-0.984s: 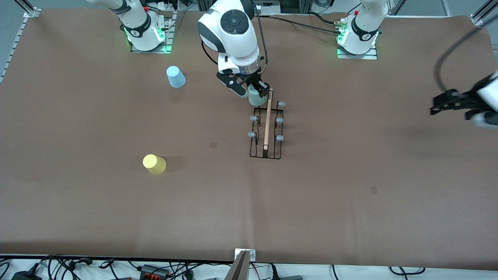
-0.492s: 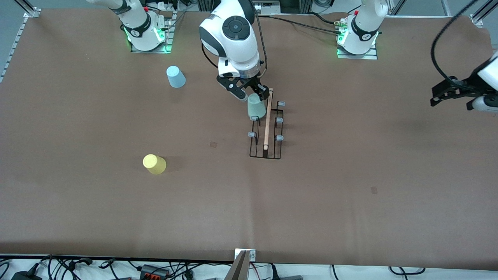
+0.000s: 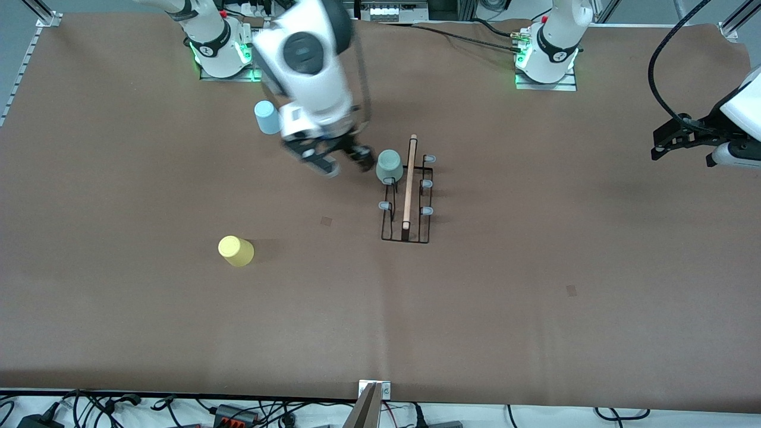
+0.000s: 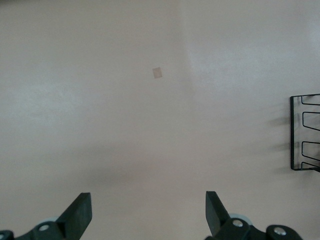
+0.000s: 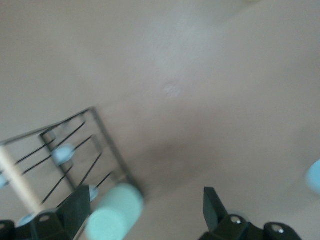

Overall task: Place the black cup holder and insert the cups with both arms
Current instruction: 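Move the right gripper over to the yellow cup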

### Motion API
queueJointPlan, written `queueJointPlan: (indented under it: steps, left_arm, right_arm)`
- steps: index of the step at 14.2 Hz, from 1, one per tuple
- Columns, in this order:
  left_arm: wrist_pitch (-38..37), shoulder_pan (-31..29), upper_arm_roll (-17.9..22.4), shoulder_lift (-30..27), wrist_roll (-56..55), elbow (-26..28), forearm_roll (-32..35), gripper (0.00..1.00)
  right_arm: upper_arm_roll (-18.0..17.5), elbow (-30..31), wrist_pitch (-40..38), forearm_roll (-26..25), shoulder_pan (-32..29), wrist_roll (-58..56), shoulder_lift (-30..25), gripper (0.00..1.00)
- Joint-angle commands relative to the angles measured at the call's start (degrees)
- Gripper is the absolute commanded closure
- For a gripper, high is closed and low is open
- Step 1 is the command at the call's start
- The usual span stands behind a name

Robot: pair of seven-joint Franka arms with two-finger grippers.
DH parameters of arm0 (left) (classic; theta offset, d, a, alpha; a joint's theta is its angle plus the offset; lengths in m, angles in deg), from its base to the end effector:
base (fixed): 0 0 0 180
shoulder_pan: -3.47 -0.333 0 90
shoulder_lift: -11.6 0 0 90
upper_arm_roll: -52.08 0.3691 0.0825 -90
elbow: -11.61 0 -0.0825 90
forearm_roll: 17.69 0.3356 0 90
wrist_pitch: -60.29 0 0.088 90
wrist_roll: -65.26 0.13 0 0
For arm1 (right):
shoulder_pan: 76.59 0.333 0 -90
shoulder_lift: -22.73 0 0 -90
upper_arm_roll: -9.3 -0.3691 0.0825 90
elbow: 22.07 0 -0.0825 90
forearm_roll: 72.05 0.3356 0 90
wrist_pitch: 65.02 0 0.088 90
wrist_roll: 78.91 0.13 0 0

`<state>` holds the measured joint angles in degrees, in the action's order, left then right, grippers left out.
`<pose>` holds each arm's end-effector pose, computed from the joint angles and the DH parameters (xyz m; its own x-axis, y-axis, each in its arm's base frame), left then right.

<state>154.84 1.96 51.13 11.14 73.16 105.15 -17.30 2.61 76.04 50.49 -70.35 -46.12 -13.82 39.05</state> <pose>0.5104 0.0058 0.6394 0.9914 -0.1283 0.0245 -0.1281 -0.9917 -0.0104 0.4914 0.3661 0.4732 0.8747 -0.4824 -0.0457 -0.4842 -0.8739 -0.0434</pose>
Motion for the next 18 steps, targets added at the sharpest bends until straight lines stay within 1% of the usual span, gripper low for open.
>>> queueJointPlan:
  steps: [1,3,5,6,8,12,13,15,18]
  left_arm:
    - [0.3,0.5,0.6,-0.5,0.5,0.3,-0.1,0.0]
    - [0.2,0.5,0.5,-0.6,0.3,0.3,0.0,0.0]
    - [0.4,0.6,0.3,-0.5,0.3,0.3,0.0,0.0]
    - [0.4,0.6,0.3,-0.5,0.3,0.3,0.0,0.0]
    - [0.4,0.6,0.2,-0.5,0.2,0.3,0.0,0.0]
    - [0.3,0.6,0.2,-0.5,0.3,0.3,0.0,0.0]
    - [0.3,0.6,0.2,-0.5,0.2,0.3,0.0,0.0]
    - [0.3,0.6,0.2,-0.5,0.3,0.3,0.0,0.0]
    - [0.3,0.5,0.2,-0.5,0.3,0.3,0.0,0.0]
  right_arm:
    - [-0.9,2.6,-1.1,-1.1,-9.8,-18.3,-1.2,0.0]
    - [0.2,3.8,1.4,-3.4,-14.1,-29.7,0.5,0.0]
    - [2.7,4.6,5.9,-5.8,-15.0,-36.8,3.3,0.0]
    - [3.4,5.0,8.5,-7.7,-15.1,-39.9,4.8,0.0]
    - [4.7,5.7,13.9,-9.9,-15.4,-45.6,7.2,0.0]
    - [5.4,10.4,26.6,-10.1,-17.0,-54.3,10.1,0.0]
    - [6.8,11.6,28.5,-10.1,-17.2,-56.8,10.4,0.0]
    - [7.6,12.5,29.2,-10.1,-17.2,-59.4,10.4,0.0]
    - [7.7,12.7,31.7,-10.1,-17.3,-58.9,11.4,0.0]
